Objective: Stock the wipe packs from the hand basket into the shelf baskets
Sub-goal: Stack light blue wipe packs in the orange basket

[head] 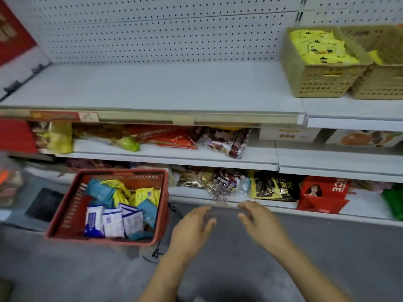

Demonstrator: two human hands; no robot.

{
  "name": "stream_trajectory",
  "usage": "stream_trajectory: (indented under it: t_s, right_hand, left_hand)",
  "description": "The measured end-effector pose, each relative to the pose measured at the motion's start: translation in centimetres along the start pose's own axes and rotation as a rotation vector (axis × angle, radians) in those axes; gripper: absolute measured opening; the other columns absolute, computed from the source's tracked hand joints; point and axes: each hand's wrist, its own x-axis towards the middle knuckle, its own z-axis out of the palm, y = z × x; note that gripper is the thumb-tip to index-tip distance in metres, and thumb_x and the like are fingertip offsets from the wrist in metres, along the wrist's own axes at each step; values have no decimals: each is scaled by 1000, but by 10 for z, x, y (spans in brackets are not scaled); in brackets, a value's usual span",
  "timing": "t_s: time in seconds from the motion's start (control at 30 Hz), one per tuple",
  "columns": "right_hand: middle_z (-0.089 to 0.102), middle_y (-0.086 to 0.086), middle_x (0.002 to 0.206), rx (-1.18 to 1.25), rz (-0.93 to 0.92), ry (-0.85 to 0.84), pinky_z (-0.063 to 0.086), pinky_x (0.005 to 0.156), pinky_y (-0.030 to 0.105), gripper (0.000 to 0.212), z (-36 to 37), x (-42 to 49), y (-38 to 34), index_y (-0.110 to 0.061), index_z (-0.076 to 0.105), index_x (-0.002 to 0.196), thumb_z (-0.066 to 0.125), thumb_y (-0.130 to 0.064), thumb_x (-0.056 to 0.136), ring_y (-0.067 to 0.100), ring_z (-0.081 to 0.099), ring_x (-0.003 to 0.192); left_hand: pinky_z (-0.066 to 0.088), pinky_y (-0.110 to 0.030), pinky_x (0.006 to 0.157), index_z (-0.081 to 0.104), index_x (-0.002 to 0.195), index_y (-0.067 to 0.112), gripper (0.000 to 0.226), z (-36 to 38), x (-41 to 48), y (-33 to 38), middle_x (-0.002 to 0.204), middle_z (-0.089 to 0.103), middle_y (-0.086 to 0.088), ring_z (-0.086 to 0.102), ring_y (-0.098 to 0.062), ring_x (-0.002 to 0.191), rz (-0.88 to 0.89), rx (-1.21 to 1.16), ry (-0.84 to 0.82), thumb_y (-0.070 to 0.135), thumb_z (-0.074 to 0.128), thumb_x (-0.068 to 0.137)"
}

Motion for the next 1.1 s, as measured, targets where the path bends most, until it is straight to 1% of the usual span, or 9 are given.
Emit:
stream_trajectory:
  t_s: [0.23,0.43,0.57,0.63,0.73,0.83,0.97,1.0,1.1]
  right_hand:
    - [66,-6,113,138,12,-132,49,87,30,27,132,60,-163,-25,61,119,55,-28,93,13,61,104]
    - [69,-8,110,182,62,-292,50,91,32,23,225,122,-228,-23,65,113,57,-23,91,11,64,102]
    - [68,6,113,126,169,-348,49,93,36,22,276,171,-230,-14,66,110,56,-15,91,22,63,105]
    - [67,13,114,80,240,-384,49,92,37,22,302,195,-221,-8,66,108,54,-12,90,27,62,105]
    - [59,13,126,-26,298,-438,47,93,33,31,337,221,-208,-6,57,121,52,-14,92,29,56,114]
    - [55,14,130,-116,318,-416,47,94,36,40,365,236,-197,-7,48,130,53,-16,92,30,53,118]
    - [52,16,128,-243,320,-317,45,95,38,45,393,245,-188,-6,45,126,62,-17,86,33,48,120]
    - [52,16,126,-308,312,-284,43,94,37,45,396,245,-187,-6,45,124,64,-19,85,32,49,119]
    - [53,15,125,-401,309,-233,44,91,35,46,401,246,-184,-7,44,122,67,-19,84,31,50,117]
  left_hand:
    - [44,-23,90,56,132,26,39,-95,-8,-197,123,64,7,61,-13,112,-234,-56,-83,38,54,95]
    - [44,-22,81,62,123,15,32,-136,19,-325,109,69,0,63,-11,95,-479,-319,-62,28,60,94]
    - [47,-42,101,57,128,6,36,-141,70,-391,121,64,-11,59,-24,111,-704,-649,78,22,59,95]
    - [46,-48,101,56,125,5,36,-137,99,-419,120,62,-13,59,-31,112,-800,-750,150,22,61,94]
    - [46,-45,95,55,123,0,40,-128,141,-452,121,62,-21,58,-39,110,-930,-853,252,24,61,92]
    - [50,-39,89,50,133,1,50,-119,172,-476,130,58,-18,58,-35,116,-1034,-946,308,31,58,94]
    - [46,-22,59,44,139,5,51,-107,198,-489,139,53,-10,55,-28,125,-1107,-1021,330,34,53,97]
    - [47,-20,60,39,142,7,54,-105,201,-487,142,50,-8,53,-26,127,-1101,-949,308,34,52,98]
    - [45,-32,98,11,153,19,70,-103,199,-484,153,37,-4,43,-26,136,-1077,-627,247,30,52,98]
